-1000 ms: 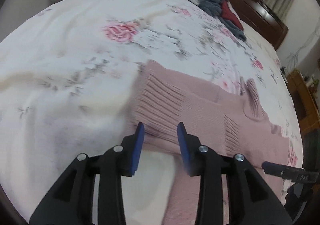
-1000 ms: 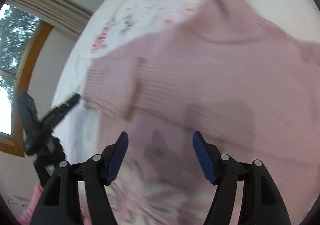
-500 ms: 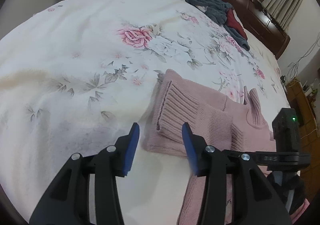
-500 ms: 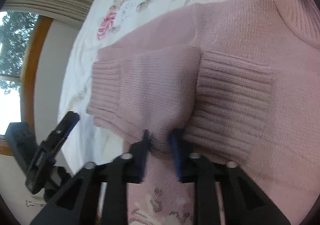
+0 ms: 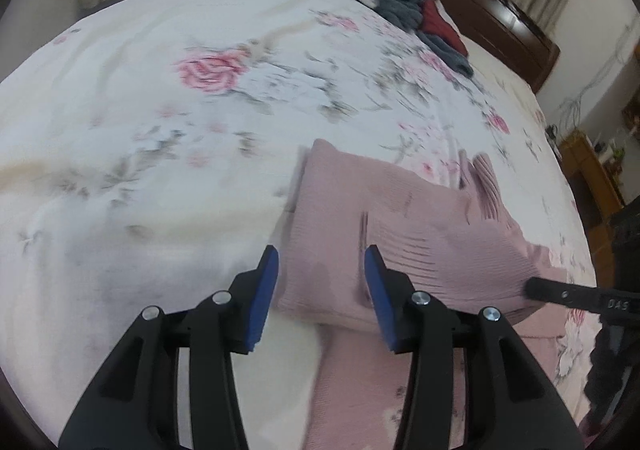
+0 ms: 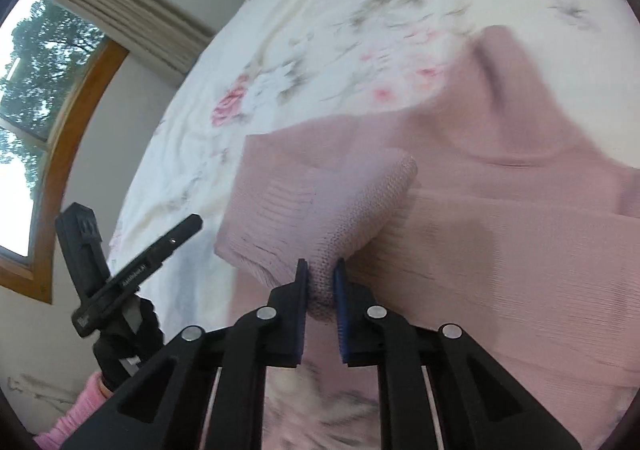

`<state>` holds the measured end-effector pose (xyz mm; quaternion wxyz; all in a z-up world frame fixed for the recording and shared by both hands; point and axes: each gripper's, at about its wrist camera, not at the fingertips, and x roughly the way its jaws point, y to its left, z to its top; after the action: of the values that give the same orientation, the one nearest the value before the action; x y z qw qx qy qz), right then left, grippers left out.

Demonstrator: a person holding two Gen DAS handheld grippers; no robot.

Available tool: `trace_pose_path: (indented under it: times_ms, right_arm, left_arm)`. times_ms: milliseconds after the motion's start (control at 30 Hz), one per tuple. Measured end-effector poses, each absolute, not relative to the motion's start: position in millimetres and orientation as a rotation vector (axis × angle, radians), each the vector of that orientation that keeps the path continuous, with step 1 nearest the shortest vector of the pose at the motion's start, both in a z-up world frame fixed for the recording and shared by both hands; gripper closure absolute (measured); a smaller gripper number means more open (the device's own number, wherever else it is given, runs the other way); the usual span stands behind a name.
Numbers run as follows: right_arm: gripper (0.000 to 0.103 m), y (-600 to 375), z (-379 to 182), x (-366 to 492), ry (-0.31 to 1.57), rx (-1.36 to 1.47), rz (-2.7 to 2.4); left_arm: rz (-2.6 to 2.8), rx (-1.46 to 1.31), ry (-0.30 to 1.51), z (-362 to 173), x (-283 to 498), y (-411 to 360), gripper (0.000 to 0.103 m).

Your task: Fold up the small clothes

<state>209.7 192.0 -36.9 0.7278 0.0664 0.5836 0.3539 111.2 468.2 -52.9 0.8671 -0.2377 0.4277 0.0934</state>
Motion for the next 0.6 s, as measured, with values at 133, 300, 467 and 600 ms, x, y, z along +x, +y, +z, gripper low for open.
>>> trace_pose_path:
  times_ms: [133, 300, 467, 600]
  right_arm:
    - [0.091, 153, -47, 215, 1.273, 0.099, 0.687]
    - [0.09, 133, -82, 225, 1.336, 0.125, 0.635]
    - [0.09, 134, -111, 228, 1.385, 0.138, 0.604]
    - [0.089, 137, -122, 227, 1.403, 0.121, 0.591]
  left_arm:
    - [0.179, -0.432, 0.93, -62, 130, 442, 0.058]
    - [0.204, -0.347, 1.01, -84, 155, 421, 0.058]
    - [0.248, -0.285, 1.077, -104, 167, 419, 0.057]
    - [0.242, -0.279, 1.092, -114, 167, 423, 0.053]
